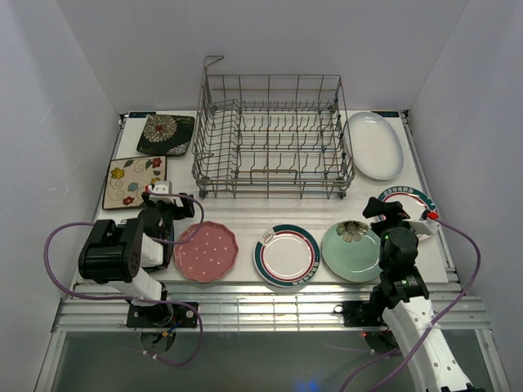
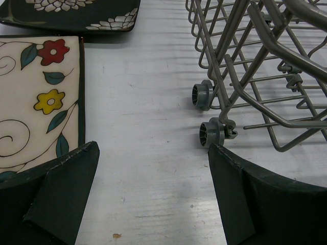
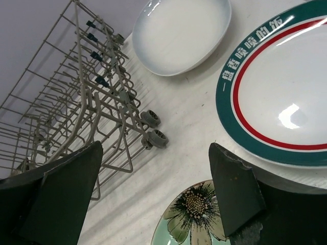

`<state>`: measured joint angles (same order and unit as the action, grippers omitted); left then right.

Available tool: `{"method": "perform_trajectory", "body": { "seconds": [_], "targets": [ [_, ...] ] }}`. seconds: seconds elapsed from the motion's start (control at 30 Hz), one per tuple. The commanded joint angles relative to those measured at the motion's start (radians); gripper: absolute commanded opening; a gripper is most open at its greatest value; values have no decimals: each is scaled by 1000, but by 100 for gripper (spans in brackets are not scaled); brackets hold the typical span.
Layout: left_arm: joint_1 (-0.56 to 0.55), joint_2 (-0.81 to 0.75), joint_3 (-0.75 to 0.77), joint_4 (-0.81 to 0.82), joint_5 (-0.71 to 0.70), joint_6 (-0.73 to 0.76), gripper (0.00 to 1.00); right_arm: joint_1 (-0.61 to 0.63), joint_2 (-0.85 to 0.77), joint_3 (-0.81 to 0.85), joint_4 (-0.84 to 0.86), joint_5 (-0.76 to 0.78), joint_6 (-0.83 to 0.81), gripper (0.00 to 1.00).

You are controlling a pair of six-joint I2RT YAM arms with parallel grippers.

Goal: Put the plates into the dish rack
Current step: Pick up the plate from the corner of the board.

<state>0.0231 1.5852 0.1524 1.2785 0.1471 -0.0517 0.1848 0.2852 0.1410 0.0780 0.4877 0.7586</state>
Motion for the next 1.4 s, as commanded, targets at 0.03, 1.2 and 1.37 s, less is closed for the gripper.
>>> {"method": "perform_trajectory", "body": {
  "seconds": [0.03, 1.2, 1.37],
  "targets": [
    [-2, -10, 16, 2, 19, 4, 98, 2, 34, 83, -30, 74, 83, 90],
    [-2, -8, 18, 2, 19, 4, 98, -353, 759, 423, 101, -294, 324, 93],
    [-2, -10, 18, 2, 19, 4, 98, -386, 894, 476, 160, -360, 312, 95]
  ]
}}
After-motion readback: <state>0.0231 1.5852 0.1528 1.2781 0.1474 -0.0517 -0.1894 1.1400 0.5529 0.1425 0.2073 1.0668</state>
